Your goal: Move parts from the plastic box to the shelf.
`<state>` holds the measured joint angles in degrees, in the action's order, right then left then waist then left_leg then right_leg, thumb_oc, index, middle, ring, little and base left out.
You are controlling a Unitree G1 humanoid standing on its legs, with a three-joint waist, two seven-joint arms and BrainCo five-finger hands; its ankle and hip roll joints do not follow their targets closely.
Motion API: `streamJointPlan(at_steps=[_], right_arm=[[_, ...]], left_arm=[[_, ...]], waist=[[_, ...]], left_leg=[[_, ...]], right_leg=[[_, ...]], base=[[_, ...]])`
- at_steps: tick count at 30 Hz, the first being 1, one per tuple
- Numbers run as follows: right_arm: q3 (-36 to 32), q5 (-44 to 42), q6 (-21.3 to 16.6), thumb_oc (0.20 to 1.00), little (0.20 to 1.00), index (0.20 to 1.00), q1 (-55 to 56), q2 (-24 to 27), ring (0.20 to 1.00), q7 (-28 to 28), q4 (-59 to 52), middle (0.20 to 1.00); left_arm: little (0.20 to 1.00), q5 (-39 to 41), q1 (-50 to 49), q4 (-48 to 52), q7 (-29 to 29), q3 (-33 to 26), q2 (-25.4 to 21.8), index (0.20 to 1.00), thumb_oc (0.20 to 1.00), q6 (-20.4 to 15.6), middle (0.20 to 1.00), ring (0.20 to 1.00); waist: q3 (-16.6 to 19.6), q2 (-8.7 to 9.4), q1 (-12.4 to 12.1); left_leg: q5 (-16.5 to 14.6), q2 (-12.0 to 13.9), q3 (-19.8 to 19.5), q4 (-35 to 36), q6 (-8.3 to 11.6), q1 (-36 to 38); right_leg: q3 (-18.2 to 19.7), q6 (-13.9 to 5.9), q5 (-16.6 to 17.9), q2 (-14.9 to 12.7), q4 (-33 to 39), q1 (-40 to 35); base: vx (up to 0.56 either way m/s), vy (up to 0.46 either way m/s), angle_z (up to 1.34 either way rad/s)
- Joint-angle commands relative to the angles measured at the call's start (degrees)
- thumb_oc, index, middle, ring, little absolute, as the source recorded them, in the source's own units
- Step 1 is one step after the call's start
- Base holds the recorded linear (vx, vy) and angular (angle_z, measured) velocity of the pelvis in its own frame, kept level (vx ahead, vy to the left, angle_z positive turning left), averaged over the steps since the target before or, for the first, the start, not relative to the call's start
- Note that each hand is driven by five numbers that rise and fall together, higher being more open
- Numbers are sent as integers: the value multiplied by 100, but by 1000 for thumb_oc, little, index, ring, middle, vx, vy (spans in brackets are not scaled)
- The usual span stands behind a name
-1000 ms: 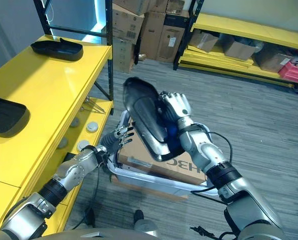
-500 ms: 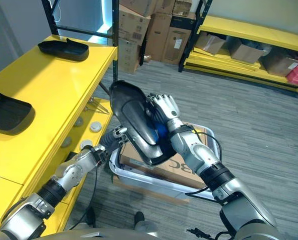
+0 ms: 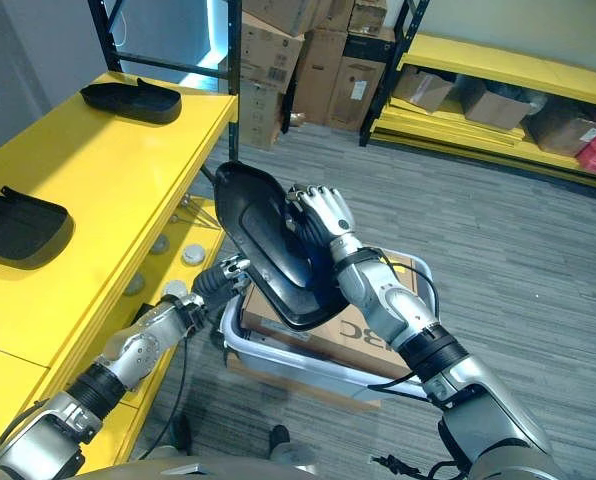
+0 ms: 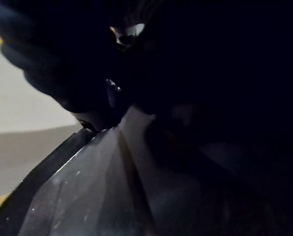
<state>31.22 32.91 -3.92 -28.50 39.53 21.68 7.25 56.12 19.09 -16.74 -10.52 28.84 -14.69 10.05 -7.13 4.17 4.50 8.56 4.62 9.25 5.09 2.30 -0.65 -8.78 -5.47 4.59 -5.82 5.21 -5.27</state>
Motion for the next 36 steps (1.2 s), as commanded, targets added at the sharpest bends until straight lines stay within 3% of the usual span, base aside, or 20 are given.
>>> streamJointPlan(at_steps=[1, 7, 14, 18, 30, 34, 36], right_arm=[[410, -324, -768, 200, 200, 200, -306, -260, 200, 92, -696, 200], [442, -303, -694, 200, 200, 200, -343, -265, 200, 44, -749, 200], [597, 8, -883, 200, 200, 200, -470, -270, 200, -109, -969, 200], [899, 423, -817, 200, 200, 200, -518, -271, 200, -153, -917, 200], [1242, 840, -642, 200, 200, 200, -592, -370, 200, 8, -616, 200], [1411, 968, -640, 200, 200, 200, -648, -595, 200, 126, -501, 200], [1452, 967, -721, 200, 200, 200, -683, -674, 200, 144, -503, 200]], left_arm=[[1000, -30, 729, -219, -253, 271, 458, 1000, 1000, -207, 1000, 1000], [1000, -764, 858, -89, -1, 354, 277, 1000, 1000, -554, 1000, 1000], [1000, -1226, 980, 70, 191, 438, 158, 1000, 1000, -416, 1000, 1000], [1000, -223, 949, 236, 166, 400, 251, 1000, 1000, -415, 1000, 1000], [1000, 1101, 892, 266, 110, 311, 548, 1000, 1000, -78, 1000, 1000], [1000, 1832, 816, 181, 353, 293, 798, 1000, 1000, 111, 1000, 1000], [1000, 1793, 809, 119, 496, 268, 856, 1000, 1000, 81, 1000, 1000]], waist=[[131, -151, -192], [117, -132, -234], [119, -129, -273], [137, -128, -297], [125, -94, -330], [129, -85, -362], [116, -84, -378]], left_leg=[[-686, 299, -99, -9, 202, 762], [-688, 281, -135, -9, 183, 748], [-691, 264, -155, -9, 177, 735], [-687, 256, -153, -9, 169, 734], [-681, 206, -218, -9, 153, 715], [-691, 184, -235, -9, 143, 702], [-683, 180, -250, -9, 140, 681]], right_leg=[[-245, -281, -85, -127, -21, -119], [-243, -294, -74, -123, -21, -108], [-264, -311, -71, -139, -21, -100], [-291, -314, -56, -153, -21, -97], [-330, -315, -42, -171, -21, -94], [-339, -305, -42, -172, -21, -83], [-344, -297, -41, -172, -21, -69]], base=[[0, 0, 0], [-8, -3, 5], [0, 0, 2], [0, 0, 0], [0, 0, 0], [0, 0, 0], [0, 0, 0]])
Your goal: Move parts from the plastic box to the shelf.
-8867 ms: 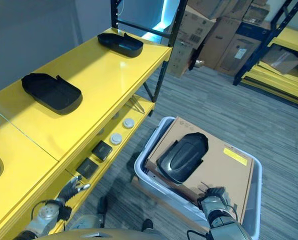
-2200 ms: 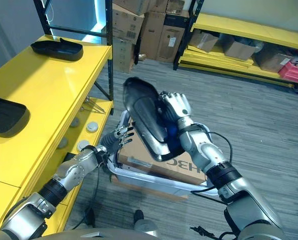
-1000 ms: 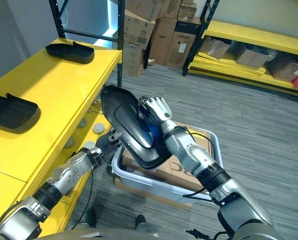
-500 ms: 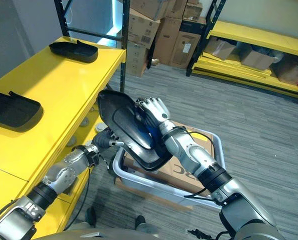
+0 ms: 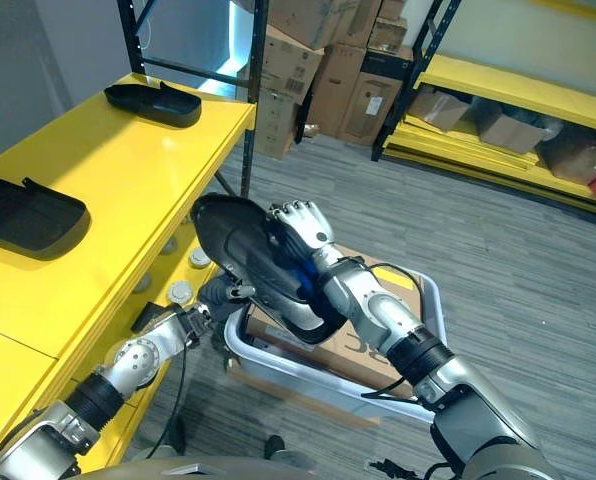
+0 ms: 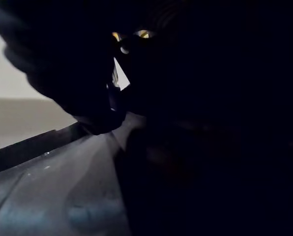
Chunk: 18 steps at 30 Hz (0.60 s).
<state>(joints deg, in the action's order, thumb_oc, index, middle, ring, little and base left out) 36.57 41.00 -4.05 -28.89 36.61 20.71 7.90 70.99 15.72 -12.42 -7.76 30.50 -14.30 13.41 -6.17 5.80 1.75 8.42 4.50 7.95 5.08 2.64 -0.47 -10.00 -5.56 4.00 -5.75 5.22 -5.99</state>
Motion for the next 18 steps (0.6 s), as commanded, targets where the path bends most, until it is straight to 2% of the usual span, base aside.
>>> streamJointPlan(at_steps=[1, 6, 9, 10, 11, 12, 13, 14, 15, 18], right_arm=[[929, 156, -738, 200, 200, 200, -665, -426, 200, 235, -576, 200], [1011, 42, -654, 200, 200, 200, -698, -777, 200, 115, -665, 200], [973, -108, -532, 200, 200, 200, -601, -935, 200, 61, -628, 200], [960, -155, -512, 200, 200, 200, -539, -1033, 200, 81, -553, 200], [954, -206, -522, 200, 200, 200, -474, -1112, 200, 95, -509, 200], [957, -224, -550, 200, 200, 200, -427, -1170, 200, 106, -473, 200], [987, -256, -539, 200, 200, 200, -367, -1253, 200, 115, -456, 200], [1007, -318, -494, 200, 200, 200, -349, -1295, 200, 122, -446, 200], [1019, -489, -411, 200, 200, 200, -339, -1398, 200, 177, -335, 200], [1013, -624, -344, 200, 200, 200, -309, -1492, 200, 220, -256, 200]], left_arm=[[1000, 265, 1154, -331, 291, 104, 832, 1000, 1000, -280, 1000, 1000], [1000, 94, 1186, -432, 976, 48, 1009, 1000, 1000, -724, 1000, 1000], [1000, -488, 1212, -528, 1728, -113, 1063, 1000, 1000, -1184, 1000, 1000], [736, -643, 1193, -619, 1909, -184, 1115, 736, 736, -1341, 736, 736], [542, -736, 1186, -682, 2034, -242, 1164, 542, 542, -1522, 542, 542], [470, -722, 1194, -710, 2179, -284, 1204, 470, 470, -1722, 470, 470], [288, -760, 1202, -740, 2494, -382, 1266, 288, 288, -2064, 288, 288], [238, -725, 1207, -731, 2677, -436, 1295, 238, 238, -2253, 238, 238], [200, -881, 1237, -772, 2983, -565, 1374, 200, 200, -2661, 200, 200], [200, -725, 1259, -818, 3025, -654, 1432, 200, 200, -2797, 200, 200]], waist=[[13, -248, -111], [-17, -247, -174], [-29, -236, -205], [-35, -225, -223], [-34, -219, -234], [-35, -214, -235], [-36, -209, -235], [-37, -209, -239], [-38, -206, -251], [-34, -201, -259]], left_leg=[[-666, 187, -133, -8, 106, 653], [-662, 162, -210, -8, 95, 623], [-645, 145, -259, -8, 91, 612], [-645, 138, -280, -8, 94, 611], [-641, 139, -286, -8, 97, 607], [-638, 137, -286, -8, 97, 606], [-629, 138, -287, -8, 96, 608], [-621, 138, -290, -8, 98, 606], [-609, 134, -306, -8, 108, 607], [-604, 125, -322, -8, 118, 605]], right_leg=[[-224, -287, 19, -177, -22, 7], [-253, -278, 8, -178, -22, 7], [-274, -278, 15, -178, -22, 2], [-284, -280, 16, -183, -22, -5], [-299, -284, 22, -191, -22, -6], [-306, -287, 26, -195, -22, -7], [-311, -284, 31, -197, -22, -10], [-314, -281, 33, -196, -22, -12], [-331, -283, 41, -203, -22, -24], [-340, -289, 48, -207, -22, -29]], base=[[-39, 2, 2], [-1, -2, 1], [0, 0, 0], [30, -27, 0], [34, -25, 1], [36, -14, 5], [30, -2, 7], [43, 8, 9], [34, 8, 7], [26, 4, 5]])
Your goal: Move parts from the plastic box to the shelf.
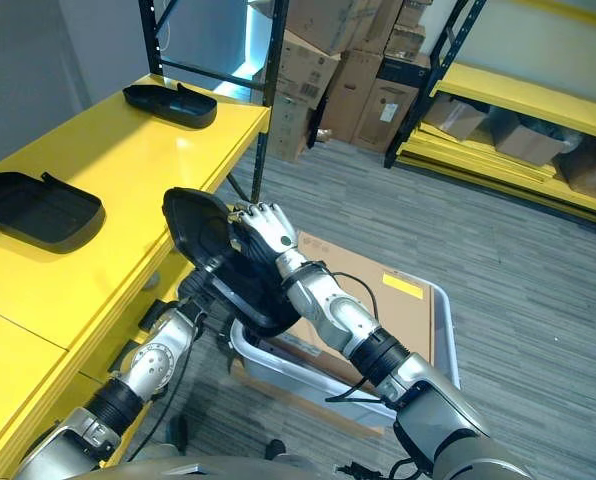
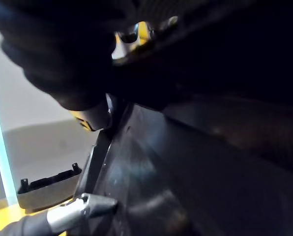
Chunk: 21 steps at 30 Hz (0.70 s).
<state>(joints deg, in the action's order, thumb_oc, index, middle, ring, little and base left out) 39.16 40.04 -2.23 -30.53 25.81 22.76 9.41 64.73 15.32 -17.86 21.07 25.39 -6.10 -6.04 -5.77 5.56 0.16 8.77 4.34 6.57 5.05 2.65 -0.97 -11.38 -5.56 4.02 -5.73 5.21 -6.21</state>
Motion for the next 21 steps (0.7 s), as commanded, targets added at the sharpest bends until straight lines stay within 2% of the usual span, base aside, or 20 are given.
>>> streamJointPlan(at_steps=[1, 3, 6, 11, 14, 16, 17, 19, 20, 21], right_arm=[[763, -542, -515, 200, 200, 200, -142, -428, 200, 26, -392, 200], [785, -731, -463, 200, 200, 200, -111, -535, 200, 43, -312, 200], [815, -896, -434, 200, 200, 200, -85, -640, 200, 28, -238, 200], [816, -1042, -326, 200, 200, 200, -49, -778, 200, 43, -195, 200], [766, -1257, -434, 200, 200, 200, 3, -798, 200, 169, -189, 200], [738, -1421, -496, 423, 423, 423, 28, -798, 423, 265, -196, 423], [628, -1777, -527, 1000, 1000, 1000, 127, -757, 1000, 327, -278, 1000], [391, -2285, -707, 1000, 1000, 1000, 435, -579, 1000, 544, -461, 1000], [156, -2711, -739, 1000, 1000, 1000, 689, -481, 1000, 756, -583, 1000], [-223, -3070, -807, 1000, 1000, 1000, 1132, -371, 1000, 956, -666, 1000]], left_arm=[[200, -63, 1310, -295, 127, -147, 634, 200, 200, -885, 200, 200], [200, 465, 1391, -289, 35, -172, 783, 200, 200, -1088, 200, 200], [200, 928, 1438, -244, -140, -193, 908, 200, 200, -1172, 200, 200], [200, 817, 1478, -81, -305, -130, 1014, 200, 200, -1102, 200, 200], [200, 589, 1464, 39, -315, -56, 978, 200, 200, -1128, 200, 200], [200, 479, 1452, 81, -298, -29, 936, 200, 200, -1196, 200, 200], [200, 61, 1438, 97, -317, -53, 832, 200, 200, -1318, 200, 200], [200, -624, 1390, 195, -127, -113, 575, 200, 200, -1470, 200, 200], [200, -1235, 1329, 219, 14, -172, 410, 200, 200, -1521, 200, 200], [200, -2268, 1255, 230, 193, -245, 168, 200, 200, -1663, 200, 200]], waist=[[-74, -176, -98], [-71, -177, -81], [-61, -182, -54], [-74, -199, -40], [-85, -207, -34], [-89, -212, -25], [-87, -221, 2], [-95, -242, 44], [-100, -244, 86], [-114, -247, 174]], left_leg=[[-638, 142, -182, -5, 120, 654], [-625, 150, -180, -5, 126, 644], [-628, 155, -164, -5, 126, 650], [-625, 153, -146, -5, 113, 640], [-622, 152, -141, -5, 109, 642], [-620, 154, -136, -5, 111, 650], [-621, 152, -124, -5, 116, 659], [-613, 149, -114, -5, 113, 673], [-617, 147, -96, -5, 106, 686], [-617, 149, -60, -5, 92, 700]], right_leg=[[-205, -291, 49, -212, -21, -7], [-215, -296, 57, -223, -21, -2], [-206, -300, 57, -228, -21, 2], [-195, -292, 64, -234, -21, 13], [-184, -290, 71, -230, -21, 15], [-169, -292, 78, -229, -21, 15], [-145, -294, 83, -227, -21, 18], [-109, -300, 92, -225, -21, 12], [-82, -301, 98, -221, -21, 12], [-29, -303, 113, -214, -21, 21]], base=[[17, 6, 6], [9, 4, 2], [0, 0, 0], [0, 0, 0], [0, 0, 0], [0, 0, 0], [0, 0, 0], [0, 0, 0], [19, 7, -5], [10, 5, -3]])
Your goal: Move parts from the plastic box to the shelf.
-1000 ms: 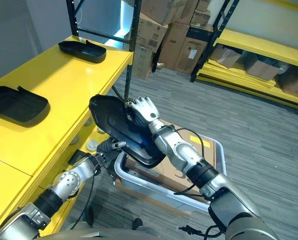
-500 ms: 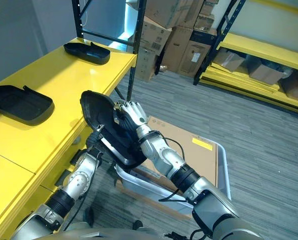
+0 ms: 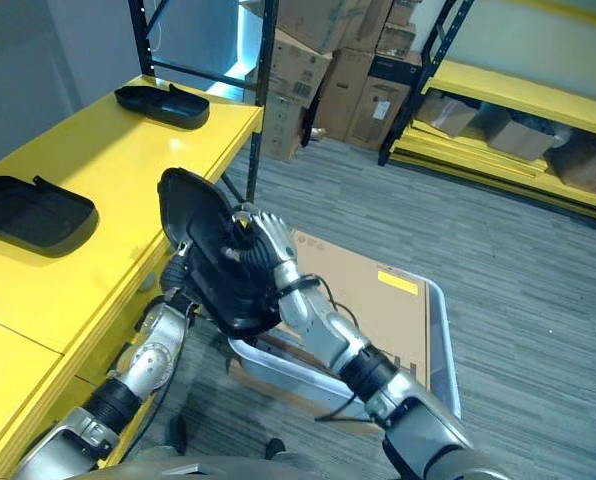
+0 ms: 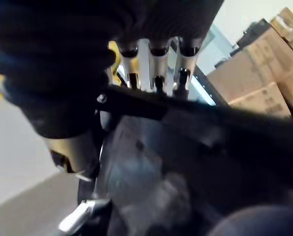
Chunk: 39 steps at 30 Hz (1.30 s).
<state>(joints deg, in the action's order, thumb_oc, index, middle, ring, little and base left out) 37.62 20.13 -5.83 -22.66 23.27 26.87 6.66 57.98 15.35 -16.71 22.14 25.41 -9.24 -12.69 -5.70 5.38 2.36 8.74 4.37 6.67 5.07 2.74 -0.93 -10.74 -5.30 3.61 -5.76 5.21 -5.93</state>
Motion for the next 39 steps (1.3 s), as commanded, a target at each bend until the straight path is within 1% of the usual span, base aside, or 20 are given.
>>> streamJointPlan(at_steps=[1, 2, 4, 8, 12, 13, 14, 15, 16, 17, 18, 21, 25, 27, 29, 31, 32, 34, 36, 39], right_arm=[[-361, -1220, -511, 1000, 1000, 1000, 720, -20, 1000, 645, -392, 1000], [-727, -1384, -589, 1000, 1000, 1000, 1198, 96, 1000, 771, -363, 1000], [-1397, -1621, -699, 1000, 1000, 1000, 1863, 238, 1000, 815, -170, 1000], [-2140, -1849, -812, 1000, 1000, 1000, 2371, 319, 1000, 909, 374, 1000], [-2723, -2104, -584, 1000, 1000, 1000, 2718, 248, 1000, 816, 1196, 1000], [-2788, -2155, -504, 1000, 1000, 1000, 2769, 203, 1000, 652, 1406, 1000], [-2861, -2383, -217, 1000, 1000, 1000, 2861, 111, 1000, 9, 1868, 1000], [-2847, -2538, -145, 1000, 1000, 1000, 2894, 65, 1000, -290, 2133, 1000], [-2733, -2919, 309, 1000, 1000, 1000, 2994, -131, 1000, -1443, 2960, 1000], [-2673, -2988, 587, 1000, 1000, 1000, 3006, -179, 1000, -1795, 3177, 1000], [-2615, -2952, 400, 1000, 1000, 1000, 2989, -278, 1000, -2060, 3777, 1000], [-2462, -3209, 585, 1000, 1000, 1000, 2778, -469, 1000, -2641, 4940, 1000], [-2391, -3834, 875, 1000, 1000, 1000, 2468, -648, 1000, -2693, 5767, 1000], [-2528, -4083, 1358, 1000, 1000, 1000, 2356, -765, 1000, -2827, 6075, 1000], [-2585, -3936, 1585, 1000, 1000, 1000, 2305, -792, 1000, -3000, 6211, 1000], [-2390, -2156, 1836, 1000, 1000, 1000, 2080, -843, 1000, -3702, 6538, 1000], [-2362, -2119, 1829, 1000, 1000, 1000, 2065, -842, 1000, -3709, 6548, 1000], [-1857, -1610, 1916, 1000, 1000, 1000, 1855, -816, 1000, -3780, 6547, 1000], [-1699, -1983, 2027, 1000, 1000, 1000, 1692, -746, 1000, -3672, 6548, 1000], [-1831, -2801, 2138, 1000, 1000, 1000, 1560, -674, 1000, -3398, 6493, 1000]], left_arm=[[200, -2253, 1178, 158, 205, -290, 298, 200, 200, -1079, 200, 200], [200, -2946, 1077, 226, 325, -358, 38, 200, 200, -1187, 200, 200], [200, -3572, 904, 399, 428, -496, -372, 200, 200, -1345, 200, 200], [200, -4004, 651, 746, 281, -698, -867, 200, 200, -1301, 200, 200], [200, -4111, 174, 1092, -30, -941, -1313, 200, 200, -1338, 200, 200], [200, -4103, 68, 1174, -105, -993, -1379, 200, 200, -1365, 200, 200], [200, -4094, -142, 1381, -314, -1104, -1488, 200, 200, -1389, 200, 200], [200, -4026, -209, 1464, -439, -1147, -1524, 200, 200, -1393, 200, 200], [200, -3773, -499, 1936, -1076, -1375, -1626, 200, 200, -1348, 200, 200], [200, -3749, -560, 2063, -1228, -1414, -1652, 200, 200, -1329, 200, 200], [200, -3632, -629, 2247, -1503, -1466, -1664, 200, 200, -1264, 200, 200], [200, -3716, -682, 2597, -1889, -1432, -1692, 200, 200, -1047, 200, 200], [200, -3635, -607, 2580, -1795, -1336, -1737, 200, 200, -657, 200, 200], [200, -3648, -670, 2561, -1647, -1406, -1709, 200, 200, -608, 200, 200], [200, -3643, -703, 2567, -1575, -1451, -1679, 200, 200, -611, 200, 200], [200, -3500, -799, 2767, -1472, -1595, -1581, 200, 200, -699, 200, 200], [200, -3490, -803, 2774, -1503, -1605, -1574, 200, 200, -702, 200, 200], [200, -3584, -801, 2833, -1893, -1571, -1465, 200, 200, -861, 200, 200], [200, -3748, -773, 2931, -2174, -1479, -1411, 200, 200, -1061, 200, 200], [200, -4414, -737, 3052, -2077, -1500, -1441, 200, 200, -1112, 200, 200]], waist=[[-131, -233, 23], [-135, -241, 125], [-155, -245, 305], [-153, -259, 444], [-159, -252, 437], [-162, -256, 419], [-169, -263, 350], [-170, -265, 312], [-186, -264, 131], [-190, -257, 77], [-203, -255, -26], [-205, -263, -272], [-193, -341, -476], [-210, -430, -582], [-236, -477, -629], [-408, -638, -870], [-421, -642, -874], [-610, -534, -965], [-683, -336, -963], [-680, -257, -878]], left_leg=[[-625, 153, -41, -7, 72, 714], [-639, 167, 5, -7, 60, 734], [-659, 195, 98, -7, 49, 775], [-671, 239, 196, -7, 55, 821], [-726, 255, 237, -7, 66, 862], [-737, 253, 238, -7, 65, 870], [-756, 248, 220, -7, 70, 875], [-763, 245, 206, -7, 76, 873], [-779, 220, 102, -7, 89, 854], [-781, 214, 69, -7, 96, 845], [-772, 208, 12, -7, 105, 835], [-741, 217, -138, -7, 124, 808], [-643, 289, -352, -7, 200, 766], [-512, 353, -457, -7, 300, 666], [-430, 387, -480, -7, 366, 592], [-63, 470, -405, -7, 587, 167], [-54, 465, -385, -12, 590, 164], [-386, 240, 187, -656, 427, 149], [-824, -18, 535, -1812, 182, 132], [-1135, -212, 632, -2653, 153, 283]], right_leg=[[-47, -329, 152, -205, -21, -3], [19, -331, 154, -195, -21, 12], [125, -336, 150, -179, -21, 27], [204, -338, 136, -167, -21, 26], [229, -325, 102, -158, -21, 6], [229, -320, 97, -160, -21, 0], [208, -308, 85, -168, -21, -20], [187, -308, 82, -175, -21, -28], [129, -289, 76, -190, -21, -58], [102, -284, 72, -193, -21, -70], [54, -271, 73, -192, -21, -98], [-86, -230, 50, -165, -21, -154], [-177, -144, -18, -68, -21, -205], [-218, -104, -55, -15, -21, -209], [-251, -90, -70, 0, -21, -198], [-502, -94, -94, -38, -21, -185], [-540, -92, -97, -42, -21, -192], [-1118, -31, -10, -206, -21, -241], [-1476, 55, 129, -367, -32, -169], [-1754, 115, 303, -413, -78, 57]], base=[[-5, 12, -5], [-8, 12, -9], [-12, 11, -24], [4, -3, -22], [20, -14, -14], [30, -10, -2], [31, -13, 1], [45, -59, 5], [27, -82, 11], [27, -126, 18], [13, -131, 26], [19, -173, 39], [32, -163, 24], [4, -124, 10], [-63, -47, 17], [-142, -29, 22], [-191, -61, 47], [-264, -80, 96], [-253, -117, 117], [-153, -76, 110]])
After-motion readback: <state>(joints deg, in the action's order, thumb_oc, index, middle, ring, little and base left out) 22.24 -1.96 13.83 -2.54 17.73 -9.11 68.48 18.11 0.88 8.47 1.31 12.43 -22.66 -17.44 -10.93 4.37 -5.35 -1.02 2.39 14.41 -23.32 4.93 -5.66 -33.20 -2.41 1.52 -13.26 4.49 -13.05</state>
